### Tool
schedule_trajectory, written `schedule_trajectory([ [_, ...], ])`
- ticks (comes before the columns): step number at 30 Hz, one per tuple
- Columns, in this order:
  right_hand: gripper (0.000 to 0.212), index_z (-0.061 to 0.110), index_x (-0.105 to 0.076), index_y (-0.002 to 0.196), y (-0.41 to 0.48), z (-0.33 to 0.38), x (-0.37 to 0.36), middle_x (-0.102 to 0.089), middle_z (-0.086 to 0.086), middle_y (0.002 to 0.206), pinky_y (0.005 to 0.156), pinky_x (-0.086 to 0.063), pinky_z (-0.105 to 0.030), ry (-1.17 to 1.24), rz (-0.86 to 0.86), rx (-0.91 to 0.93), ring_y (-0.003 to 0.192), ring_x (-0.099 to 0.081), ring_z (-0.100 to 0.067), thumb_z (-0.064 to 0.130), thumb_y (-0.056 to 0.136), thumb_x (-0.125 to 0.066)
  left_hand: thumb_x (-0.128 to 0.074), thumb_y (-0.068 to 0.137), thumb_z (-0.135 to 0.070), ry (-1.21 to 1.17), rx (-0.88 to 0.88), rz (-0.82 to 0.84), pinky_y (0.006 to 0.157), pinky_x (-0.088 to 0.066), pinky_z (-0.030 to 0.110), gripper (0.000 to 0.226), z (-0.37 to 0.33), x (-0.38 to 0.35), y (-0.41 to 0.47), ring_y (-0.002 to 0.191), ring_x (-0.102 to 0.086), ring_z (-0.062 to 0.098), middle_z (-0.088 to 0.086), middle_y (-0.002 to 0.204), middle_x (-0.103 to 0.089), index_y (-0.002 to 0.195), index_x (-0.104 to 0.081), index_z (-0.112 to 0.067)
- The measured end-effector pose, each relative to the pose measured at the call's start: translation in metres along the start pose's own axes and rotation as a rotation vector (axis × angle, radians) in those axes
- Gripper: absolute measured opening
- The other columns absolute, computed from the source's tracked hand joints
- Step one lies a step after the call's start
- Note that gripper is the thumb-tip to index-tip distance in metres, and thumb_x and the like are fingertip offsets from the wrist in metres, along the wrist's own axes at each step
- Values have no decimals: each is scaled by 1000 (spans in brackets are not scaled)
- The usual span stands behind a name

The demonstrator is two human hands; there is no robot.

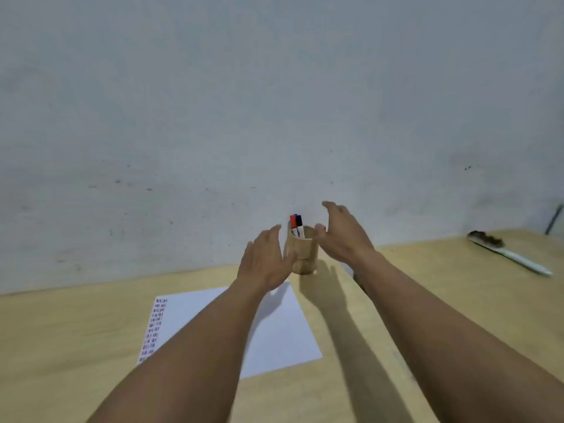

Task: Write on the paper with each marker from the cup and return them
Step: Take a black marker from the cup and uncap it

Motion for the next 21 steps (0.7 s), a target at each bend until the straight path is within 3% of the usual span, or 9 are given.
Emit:
schedule_trajectory([
  [2,56,12,-33,155,8,-9,-15,-38,-14,156,107,-40,-43,37,34,-29,139,-41,-31,24,101,-47,-54,90,-52,-45,28,66,110,-37,43,73,0,-21,11,136,-45,27,4,152,-42,152,-30,-21],
  [4,53,11,-38,153,17,-18,-33,-41,-14,154,108,-39,-41,70,77,-44,139,-42,-30,26,103,-46,-60,78,-56,-110,61,85,90,-53,42,62,2,-40,20,114,-61,25,-2,127,-59,133,-46,-30],
  [6,49,11,-43,149,28,-24,-45,-46,-13,152,108,-40,-40,109,78,-68,137,-45,-29,27,103,-46,-65,71,-48,-183,110,66,75,-57,42,57,5,-56,32,96,-65,21,-6,111,-62,121,-50,-27],
  [9,42,9,-55,140,44,-28,-53,-57,-12,140,99,-47,-38,128,51,-90,125,-55,-28,26,101,-50,-68,71,-31,-271,154,44,79,-54,39,73,6,-66,43,102,-60,24,-2,119,-56,136,-38,-17],
  [13,24,11,-76,99,57,-34,-65,-72,-9,101,76,-55,-37,176,70,-160,93,-65,-27,20,91,-55,-72,70,-21,-358,185,28,74,-52,34,63,10,-77,52,95,-61,19,-7,114,-62,128,-46,-24],
  [16,24,17,-76,81,59,-35,-72,-67,-9,93,83,-53,-42,139,63,-188,101,-56,-32,28,84,-55,-64,72,-10,-336,183,3,77,-54,35,59,16,-80,54,95,-61,20,-4,113,-64,127,-49,-23],
  [21,23,22,-80,92,61,-35,-75,-65,-6,109,89,-41,-42,136,38,-183,116,-40,-30,30,91,-58,-62,76,-9,-367,156,2,68,-44,27,58,13,-80,53,92,-59,18,-4,113,-63,131,-49,-22],
])
Point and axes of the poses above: each hand's wrist, its own y-axis towards the middle knuckle, its own x-axis out of the back of the hand, z = x × y, the point moved 4 cm from there along y, towards the middle knuckle
